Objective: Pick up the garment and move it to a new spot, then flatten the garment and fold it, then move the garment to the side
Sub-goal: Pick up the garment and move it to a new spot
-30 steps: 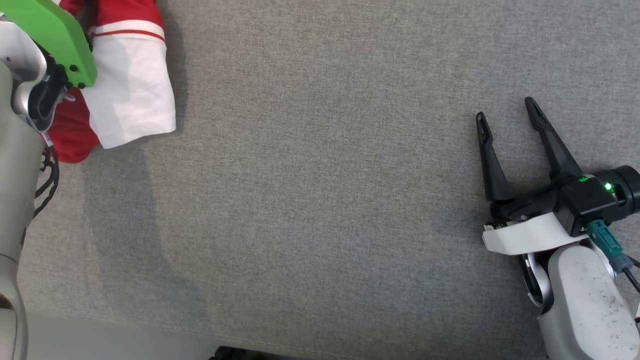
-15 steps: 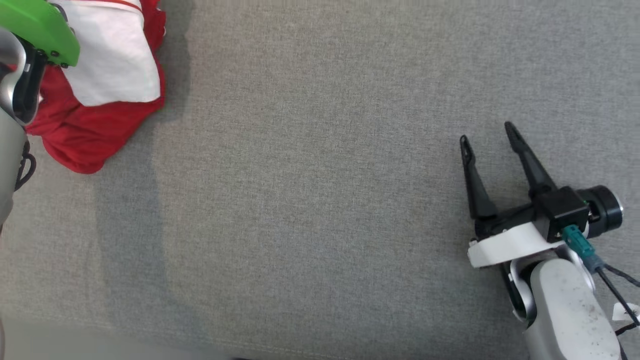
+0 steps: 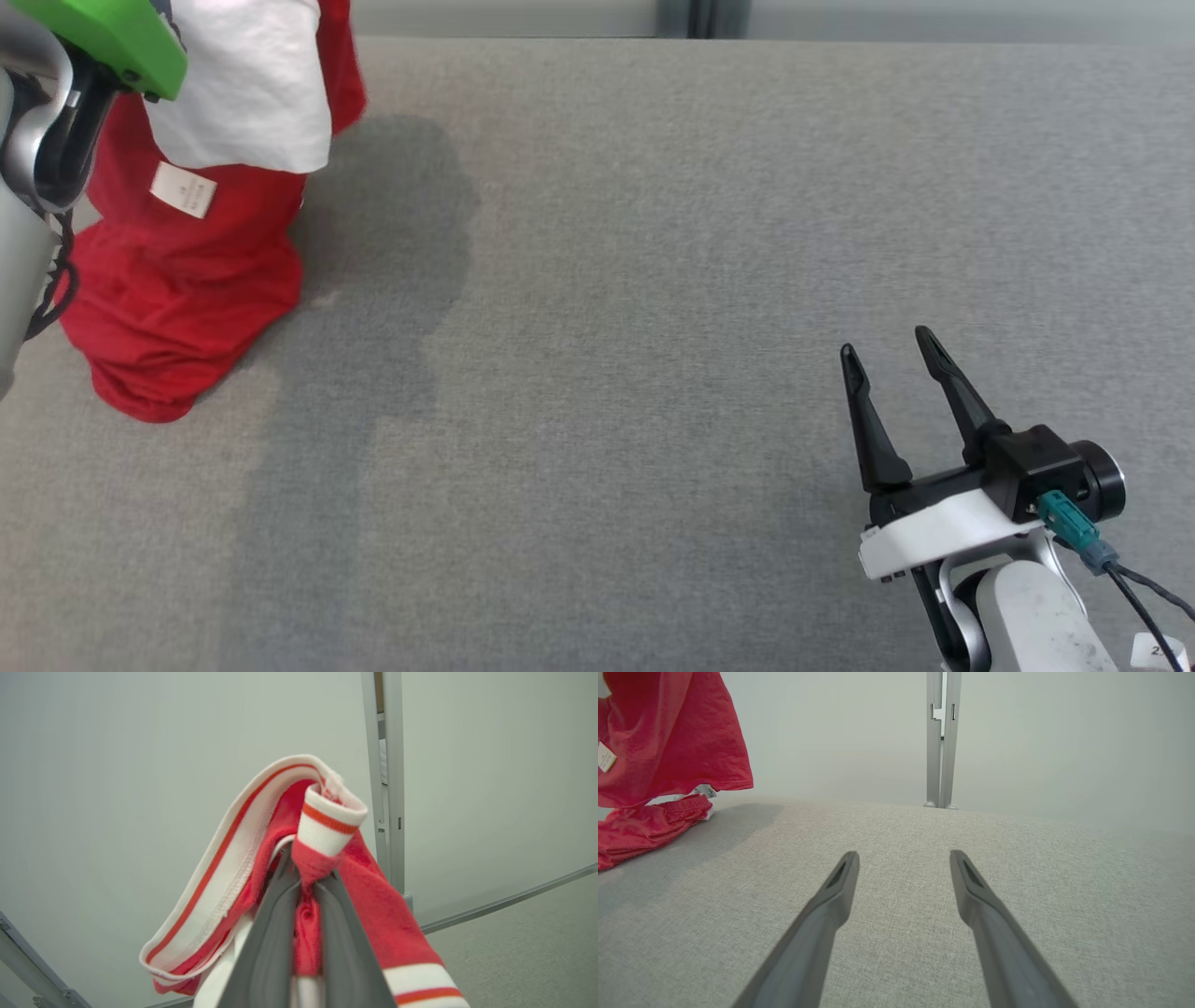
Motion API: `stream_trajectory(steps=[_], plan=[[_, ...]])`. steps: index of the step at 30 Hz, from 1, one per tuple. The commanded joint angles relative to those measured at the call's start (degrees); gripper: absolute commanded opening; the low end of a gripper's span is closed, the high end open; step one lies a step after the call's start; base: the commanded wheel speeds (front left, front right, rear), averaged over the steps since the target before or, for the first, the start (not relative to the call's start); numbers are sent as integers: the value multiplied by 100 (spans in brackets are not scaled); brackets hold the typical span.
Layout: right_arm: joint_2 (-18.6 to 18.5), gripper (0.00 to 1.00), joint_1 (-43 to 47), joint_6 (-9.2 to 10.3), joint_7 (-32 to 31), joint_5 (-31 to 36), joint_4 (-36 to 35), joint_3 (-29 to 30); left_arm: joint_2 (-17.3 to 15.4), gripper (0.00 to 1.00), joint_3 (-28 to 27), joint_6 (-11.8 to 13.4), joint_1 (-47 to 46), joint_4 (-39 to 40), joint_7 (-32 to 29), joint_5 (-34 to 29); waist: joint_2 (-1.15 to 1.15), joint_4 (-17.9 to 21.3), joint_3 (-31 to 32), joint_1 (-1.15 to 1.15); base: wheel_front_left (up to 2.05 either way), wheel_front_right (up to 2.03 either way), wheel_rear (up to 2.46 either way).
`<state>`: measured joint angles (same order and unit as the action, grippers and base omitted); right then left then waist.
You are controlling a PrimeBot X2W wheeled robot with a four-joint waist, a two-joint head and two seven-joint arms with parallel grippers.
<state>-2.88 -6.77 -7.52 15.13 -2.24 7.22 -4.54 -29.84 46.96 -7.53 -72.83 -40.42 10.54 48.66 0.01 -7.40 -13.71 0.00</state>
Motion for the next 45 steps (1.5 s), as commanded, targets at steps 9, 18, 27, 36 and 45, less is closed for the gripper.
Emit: stream_trajectory(steps=[9, 18, 27, 36, 45], plan=[[-3, 100, 245, 5, 4, -183, -113, -25, 307, 0, 328, 13, -100, 755, -224, 344, -1, 1626, 1140, 0, 0, 0, 0], [-2, 100, 114, 5, 4, -317, -203, -79, 927, 0, 842, 14, 459, 722, -296, 475, -1, 2001, 867, 0, 0, 0, 0], [-1, 100, -146, 5, 4, -404, -320, -177, 1615, 0, 1649, 14, 1799, -106, 124, 562, -1, 2182, 234, 0, 0, 0, 0], [-3, 100, -16, 5, 4, -231, -221, -170, 2243, 100, 1904, 14, 2408, -947, 450, 527, -1, 1891, 315, 0, 0, 0, 0], [-3, 100, 382, 5, 4, -281, -96, -203, 2079, 100, 434, 549, 3465, 193, 460, -623, -1, 1122, 1162, 0, 0, 0, 0]])
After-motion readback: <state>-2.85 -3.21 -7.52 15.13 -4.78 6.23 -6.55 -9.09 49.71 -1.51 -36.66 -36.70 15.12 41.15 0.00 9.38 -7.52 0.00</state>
